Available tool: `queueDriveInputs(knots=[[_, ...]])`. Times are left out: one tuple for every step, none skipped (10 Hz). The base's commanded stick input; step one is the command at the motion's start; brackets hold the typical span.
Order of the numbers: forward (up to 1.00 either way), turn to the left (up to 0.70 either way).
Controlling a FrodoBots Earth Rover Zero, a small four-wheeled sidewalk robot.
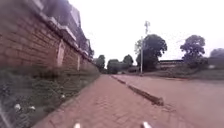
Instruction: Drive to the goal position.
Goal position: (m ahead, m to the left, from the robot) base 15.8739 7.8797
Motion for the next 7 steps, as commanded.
queueDriveInputs(knots=[[0.50, 0.00], [0.50, 0.00], [0.50, 0.00], [0.50, 0.00], [0.50, 0.00], [0.50, 0.00], [0.50, 0.00]])
